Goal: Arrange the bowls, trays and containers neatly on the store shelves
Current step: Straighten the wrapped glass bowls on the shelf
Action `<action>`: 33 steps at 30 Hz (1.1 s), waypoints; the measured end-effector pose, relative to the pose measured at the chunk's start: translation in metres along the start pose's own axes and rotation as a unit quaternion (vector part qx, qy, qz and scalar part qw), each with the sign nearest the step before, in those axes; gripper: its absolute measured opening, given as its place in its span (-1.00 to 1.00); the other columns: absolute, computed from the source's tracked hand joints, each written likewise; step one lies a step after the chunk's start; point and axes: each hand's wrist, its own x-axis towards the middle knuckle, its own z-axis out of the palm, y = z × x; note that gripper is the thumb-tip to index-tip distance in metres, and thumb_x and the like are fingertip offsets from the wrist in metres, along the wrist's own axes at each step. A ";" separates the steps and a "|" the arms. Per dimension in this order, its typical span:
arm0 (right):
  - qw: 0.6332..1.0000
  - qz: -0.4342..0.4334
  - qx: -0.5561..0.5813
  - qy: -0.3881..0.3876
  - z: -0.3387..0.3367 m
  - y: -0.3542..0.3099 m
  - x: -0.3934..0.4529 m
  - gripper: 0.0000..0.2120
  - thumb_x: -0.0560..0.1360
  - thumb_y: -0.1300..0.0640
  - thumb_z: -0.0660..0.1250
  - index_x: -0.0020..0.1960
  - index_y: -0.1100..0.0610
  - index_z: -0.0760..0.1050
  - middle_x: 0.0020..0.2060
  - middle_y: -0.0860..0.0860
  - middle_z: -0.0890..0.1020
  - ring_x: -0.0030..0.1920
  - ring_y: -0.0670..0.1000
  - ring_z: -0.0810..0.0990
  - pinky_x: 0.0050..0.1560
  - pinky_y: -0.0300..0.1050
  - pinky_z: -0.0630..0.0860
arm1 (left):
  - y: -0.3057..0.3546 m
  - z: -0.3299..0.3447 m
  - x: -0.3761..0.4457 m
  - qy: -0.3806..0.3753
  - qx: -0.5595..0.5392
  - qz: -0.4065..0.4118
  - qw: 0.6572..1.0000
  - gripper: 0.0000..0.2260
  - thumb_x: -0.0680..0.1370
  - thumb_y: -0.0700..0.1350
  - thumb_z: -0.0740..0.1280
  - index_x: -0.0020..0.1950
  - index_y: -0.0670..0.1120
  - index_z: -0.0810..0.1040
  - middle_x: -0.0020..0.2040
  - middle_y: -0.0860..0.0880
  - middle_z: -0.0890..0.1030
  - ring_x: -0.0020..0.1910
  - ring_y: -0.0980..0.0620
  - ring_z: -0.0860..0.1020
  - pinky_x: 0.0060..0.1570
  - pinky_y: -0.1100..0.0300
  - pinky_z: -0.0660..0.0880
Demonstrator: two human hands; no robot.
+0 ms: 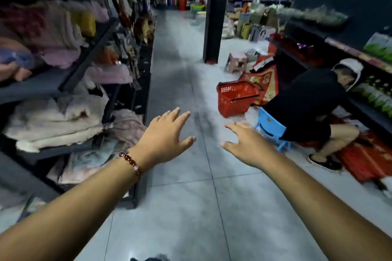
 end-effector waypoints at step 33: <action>0.985 0.120 0.127 0.009 -0.017 0.145 0.599 -0.52 0.53 0.01 0.32 0.43 0.03 0.36 0.40 -0.02 0.39 0.43 0.02 0.29 0.41 -0.10 0.20 | -0.208 0.109 0.597 -0.087 -0.001 0.007 0.996 -0.37 0.58 0.25 0.10 0.57 0.02 0.03 0.58 -0.12 0.06 0.54 -0.14 0.06 0.49 -0.04 0.04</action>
